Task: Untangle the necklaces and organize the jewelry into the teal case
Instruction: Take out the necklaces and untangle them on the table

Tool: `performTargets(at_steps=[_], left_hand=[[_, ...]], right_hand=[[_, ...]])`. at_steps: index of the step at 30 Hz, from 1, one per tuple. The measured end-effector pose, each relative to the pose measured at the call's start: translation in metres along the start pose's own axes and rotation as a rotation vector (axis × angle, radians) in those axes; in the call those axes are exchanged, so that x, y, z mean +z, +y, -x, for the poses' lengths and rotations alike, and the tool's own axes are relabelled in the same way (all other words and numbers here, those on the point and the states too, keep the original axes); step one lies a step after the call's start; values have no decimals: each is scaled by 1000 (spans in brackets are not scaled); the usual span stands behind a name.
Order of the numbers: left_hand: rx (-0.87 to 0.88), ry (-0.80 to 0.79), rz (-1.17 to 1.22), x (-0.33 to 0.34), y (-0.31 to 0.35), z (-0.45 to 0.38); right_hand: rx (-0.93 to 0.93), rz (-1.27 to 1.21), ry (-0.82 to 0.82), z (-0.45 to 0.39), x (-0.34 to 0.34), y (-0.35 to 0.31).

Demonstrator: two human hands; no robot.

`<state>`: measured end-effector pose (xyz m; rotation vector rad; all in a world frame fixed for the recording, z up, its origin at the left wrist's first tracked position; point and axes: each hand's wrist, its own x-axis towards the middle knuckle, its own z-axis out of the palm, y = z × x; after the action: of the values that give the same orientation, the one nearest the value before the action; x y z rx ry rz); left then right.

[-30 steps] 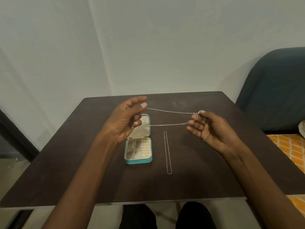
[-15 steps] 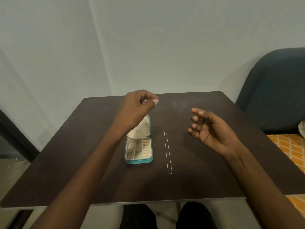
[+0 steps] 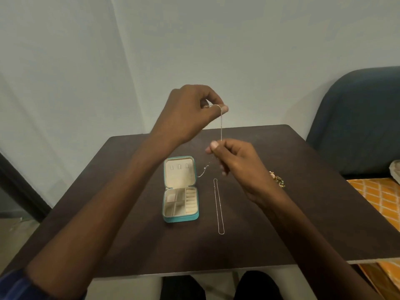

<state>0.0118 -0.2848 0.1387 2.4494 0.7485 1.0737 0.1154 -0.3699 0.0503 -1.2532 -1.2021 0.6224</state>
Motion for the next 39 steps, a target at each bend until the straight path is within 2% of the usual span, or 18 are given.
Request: performTargets(at_steps=[6,10,12,16,19,23,26,29,34,39], left_hand=[[-18,68,-77,-13,1,-6],[-43,77,-95,-16,6,-11],[-60,54,-105,-16,8,-14],[-107,-31,-96,-18,4,-21],[-128,-207,-30,-22,0,-30],[-73,-422,-28,-27,-7,-42],[-40,-436,-59,-20,-17,-52],[-79,-433,-43,-4,-32,-58],[-232,-525,161,24,-59,-51],[-407,-581,281,41,-77,-42]], right_hand=[[118,-25,80,15,-16,31],[220,-298,103,16,-20,45],[205,-352,105,18,-20,49],[171,-379,65,24,-16,57],[199,-420,49,28,-15,61],[249,-528,138,34,-17,71],[255,-643,253,38,-22,75],[232,-702,345,42,-29,75],[230,-730,415,54,-45,75],[284,-639,465,60,-52,81]])
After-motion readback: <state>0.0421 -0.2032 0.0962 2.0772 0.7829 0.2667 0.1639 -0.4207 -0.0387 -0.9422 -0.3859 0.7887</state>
